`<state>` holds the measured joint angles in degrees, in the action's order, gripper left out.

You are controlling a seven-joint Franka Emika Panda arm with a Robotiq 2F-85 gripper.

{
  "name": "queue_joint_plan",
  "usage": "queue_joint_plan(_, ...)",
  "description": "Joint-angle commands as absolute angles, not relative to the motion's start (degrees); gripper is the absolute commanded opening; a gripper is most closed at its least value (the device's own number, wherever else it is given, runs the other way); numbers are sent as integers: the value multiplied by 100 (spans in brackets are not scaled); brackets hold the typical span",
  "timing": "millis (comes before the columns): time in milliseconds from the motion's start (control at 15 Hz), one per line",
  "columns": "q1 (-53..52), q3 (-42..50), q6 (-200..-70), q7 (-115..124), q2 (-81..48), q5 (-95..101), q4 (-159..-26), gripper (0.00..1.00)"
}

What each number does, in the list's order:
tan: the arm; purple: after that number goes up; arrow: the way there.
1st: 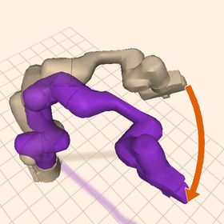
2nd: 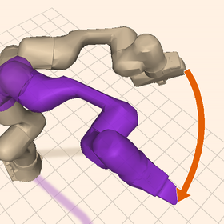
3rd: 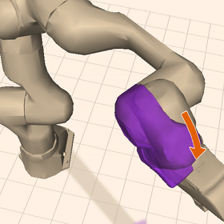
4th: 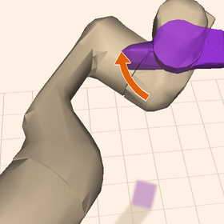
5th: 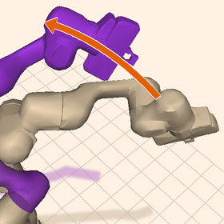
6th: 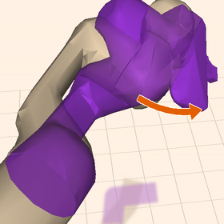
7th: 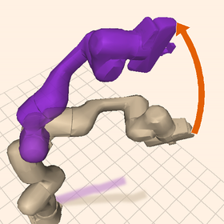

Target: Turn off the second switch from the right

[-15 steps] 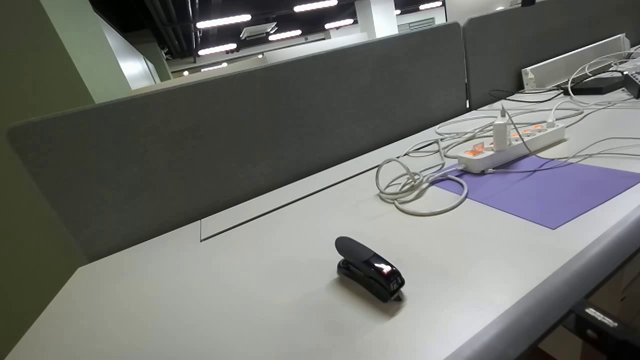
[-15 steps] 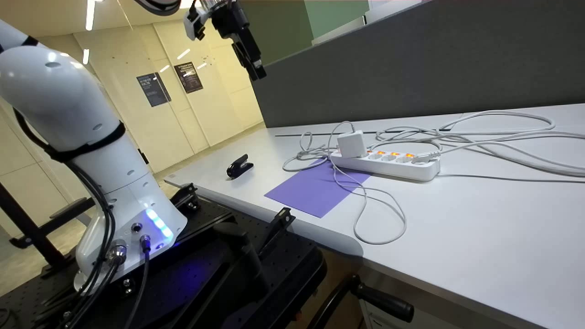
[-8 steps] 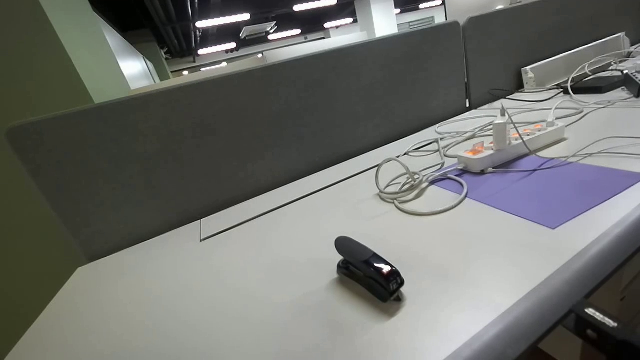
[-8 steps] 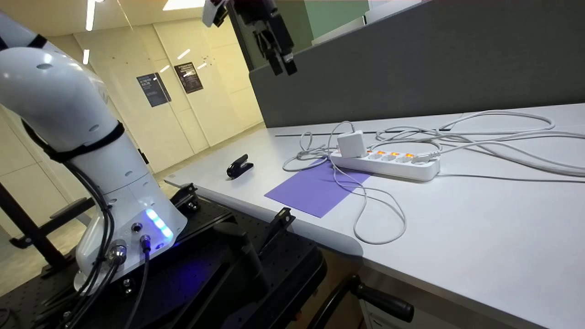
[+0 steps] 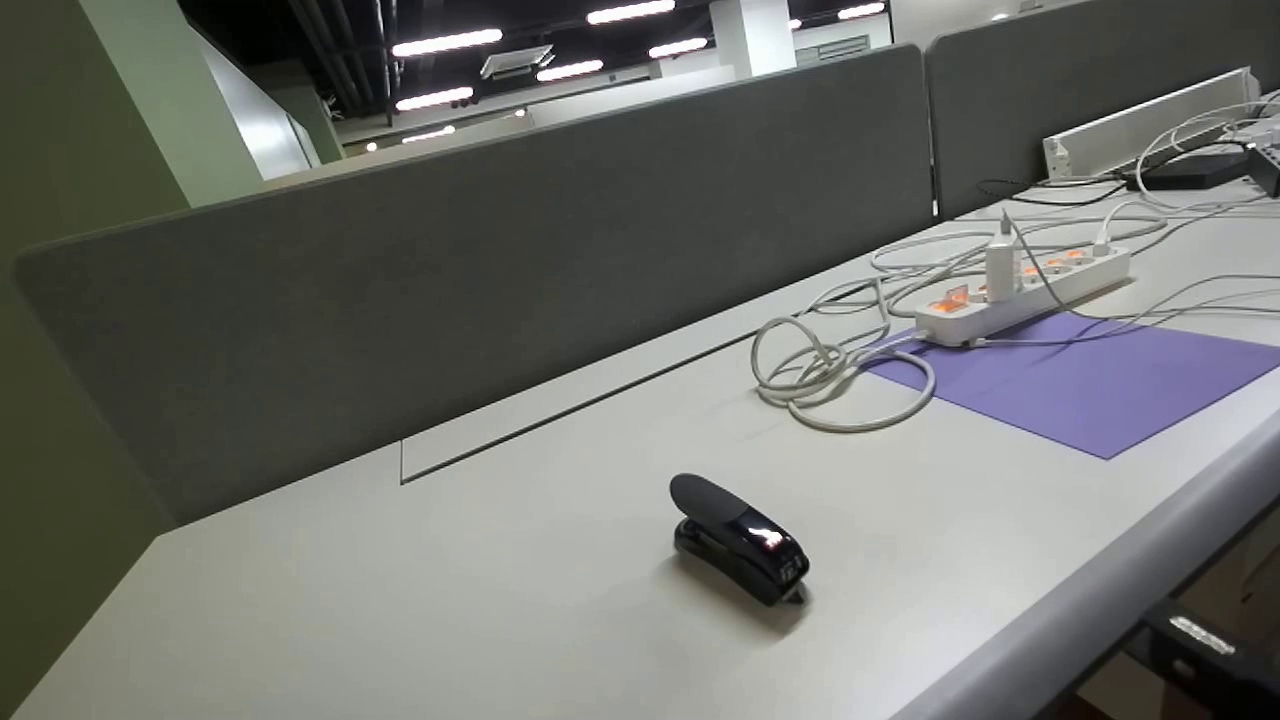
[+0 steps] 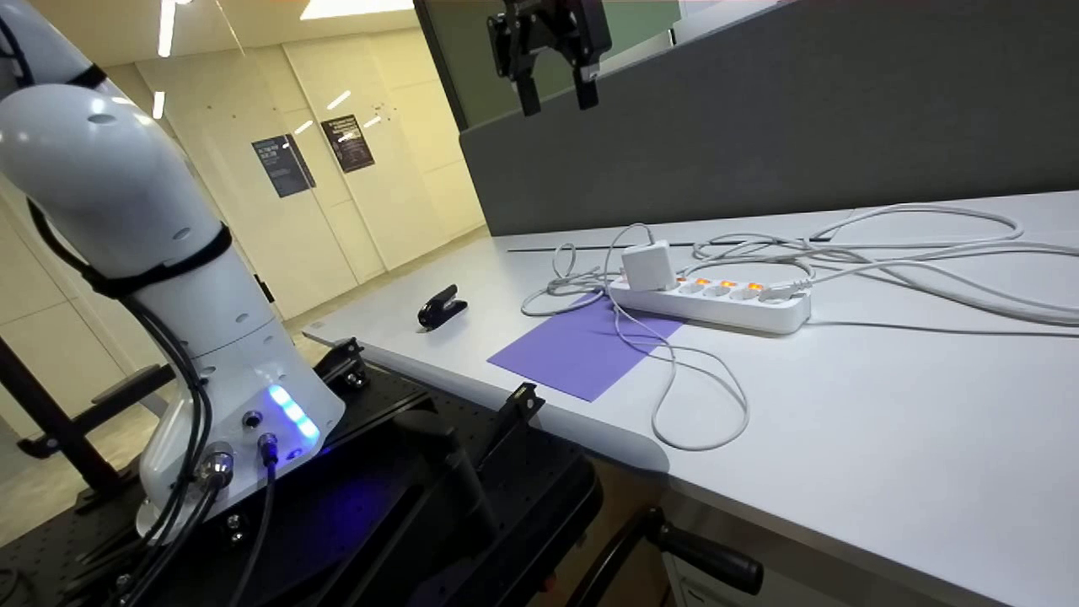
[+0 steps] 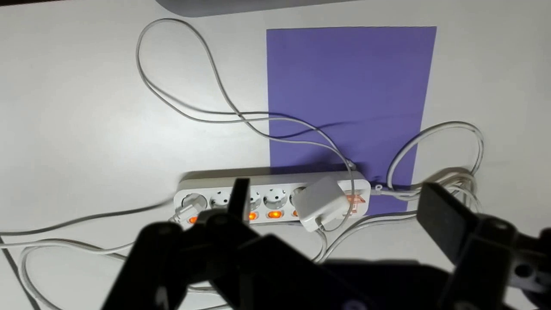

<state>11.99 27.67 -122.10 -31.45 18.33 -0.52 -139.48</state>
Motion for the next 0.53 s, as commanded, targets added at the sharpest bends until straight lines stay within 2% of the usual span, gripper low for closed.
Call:
queue_joint_plan(0,1312,2631,-12185,-3188,1761,-109,-13909,100)
queue_joint_plan(200,1298,2629,-12302,-3148,1635,-205,-13867,100)
queue_joint_plan(467,1211,2752,-12539,-3273,253,-878,-12980,100)
